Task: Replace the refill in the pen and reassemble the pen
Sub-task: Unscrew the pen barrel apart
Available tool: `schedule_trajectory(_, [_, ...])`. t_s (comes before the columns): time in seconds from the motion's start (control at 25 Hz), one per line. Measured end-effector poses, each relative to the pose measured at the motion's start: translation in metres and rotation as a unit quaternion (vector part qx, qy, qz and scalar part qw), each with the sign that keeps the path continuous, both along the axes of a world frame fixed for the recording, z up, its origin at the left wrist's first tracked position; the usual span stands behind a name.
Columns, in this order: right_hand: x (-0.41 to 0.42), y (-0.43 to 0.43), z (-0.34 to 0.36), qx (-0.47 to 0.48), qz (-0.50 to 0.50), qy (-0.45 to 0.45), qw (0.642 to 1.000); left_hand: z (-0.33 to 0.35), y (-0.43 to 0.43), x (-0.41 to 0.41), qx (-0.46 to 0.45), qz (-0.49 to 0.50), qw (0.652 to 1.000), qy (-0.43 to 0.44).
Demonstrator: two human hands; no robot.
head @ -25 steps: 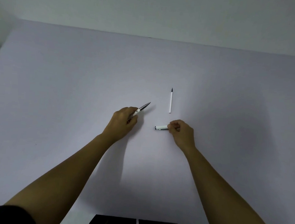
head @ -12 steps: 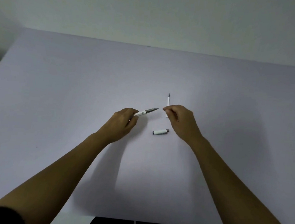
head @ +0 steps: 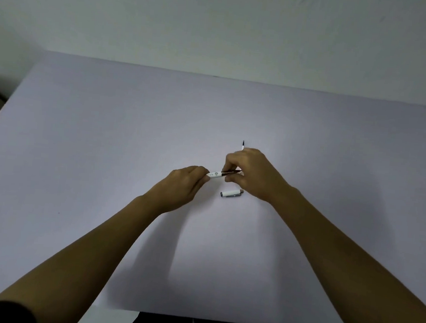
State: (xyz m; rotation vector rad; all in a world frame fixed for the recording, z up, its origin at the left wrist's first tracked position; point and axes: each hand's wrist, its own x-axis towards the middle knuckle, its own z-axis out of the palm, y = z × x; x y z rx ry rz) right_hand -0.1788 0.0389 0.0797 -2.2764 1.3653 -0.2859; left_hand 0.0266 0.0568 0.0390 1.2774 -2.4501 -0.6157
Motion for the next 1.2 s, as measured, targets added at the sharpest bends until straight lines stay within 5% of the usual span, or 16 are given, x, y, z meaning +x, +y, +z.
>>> schedule_trajectory(0.2, [0.000, 0.002, 0.010, 0.126, -0.072, -0.015, 0.989, 0.009, -0.002, 0.001, -0.043, -0.001, 0.999, 0.003])
schedule_trajectory(0.28, [-0.002, 0.000, 0.011, 0.132, -0.056, 0.007, 0.990, 0.011, -0.003, 0.003, -0.046, -0.003, 0.999, -0.007])
schedule_trajectory(0.44, [-0.005, 0.001, 0.014, 0.148, -0.074, -0.132, 0.977, 0.014, -0.001, 0.003, -0.047, -0.003, 0.999, 0.001])
schedule_trajectory(0.68, [-0.003, 0.005, 0.014, 0.163, -0.081, -0.071, 0.981, 0.019, -0.001, 0.002, -0.051, -0.014, 0.999, 0.003])
schedule_trajectory(1.2, [-0.013, 0.015, 0.015, 0.156, -0.097, -0.151, 0.971, 0.019, 0.009, -0.001, -0.045, -0.010, 0.999, 0.014])
